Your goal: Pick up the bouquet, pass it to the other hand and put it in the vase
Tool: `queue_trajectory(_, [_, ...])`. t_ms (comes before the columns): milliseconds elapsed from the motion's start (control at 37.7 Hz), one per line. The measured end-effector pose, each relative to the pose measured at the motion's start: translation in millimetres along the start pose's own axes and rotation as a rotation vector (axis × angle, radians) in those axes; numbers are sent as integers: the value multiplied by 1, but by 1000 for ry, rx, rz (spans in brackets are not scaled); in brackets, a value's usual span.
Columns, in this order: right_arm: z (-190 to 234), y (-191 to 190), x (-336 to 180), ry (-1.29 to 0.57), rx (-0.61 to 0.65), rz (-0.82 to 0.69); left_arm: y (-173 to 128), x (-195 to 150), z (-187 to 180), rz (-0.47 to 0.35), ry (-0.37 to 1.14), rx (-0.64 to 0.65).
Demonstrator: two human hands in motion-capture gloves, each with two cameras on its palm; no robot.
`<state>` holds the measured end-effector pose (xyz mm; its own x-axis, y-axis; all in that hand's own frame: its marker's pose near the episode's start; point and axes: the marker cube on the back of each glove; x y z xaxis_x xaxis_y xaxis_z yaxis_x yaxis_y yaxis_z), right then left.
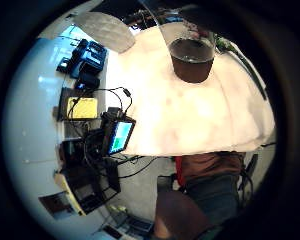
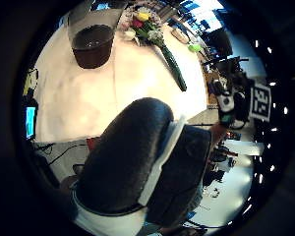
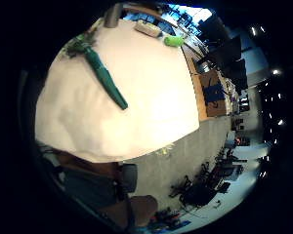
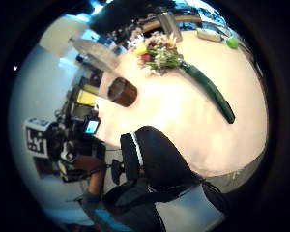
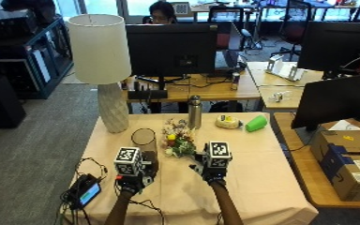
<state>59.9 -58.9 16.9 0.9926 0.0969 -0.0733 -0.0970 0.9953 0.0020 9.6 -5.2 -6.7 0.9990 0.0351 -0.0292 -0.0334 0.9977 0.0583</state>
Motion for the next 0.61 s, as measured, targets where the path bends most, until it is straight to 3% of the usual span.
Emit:
queue_trajectory(239, [68, -44, 37, -66, -143, 67, 1, 1, -1, 1, -3, -9])
queue_trajectory(398, [43, -31, 38, -99, -115, 96, -2, 0, 3, -3, -6, -8])
queue_trajectory(610, [70, -24, 39, -195, -284, 72, -8, -1, 8, 14, 0, -3])
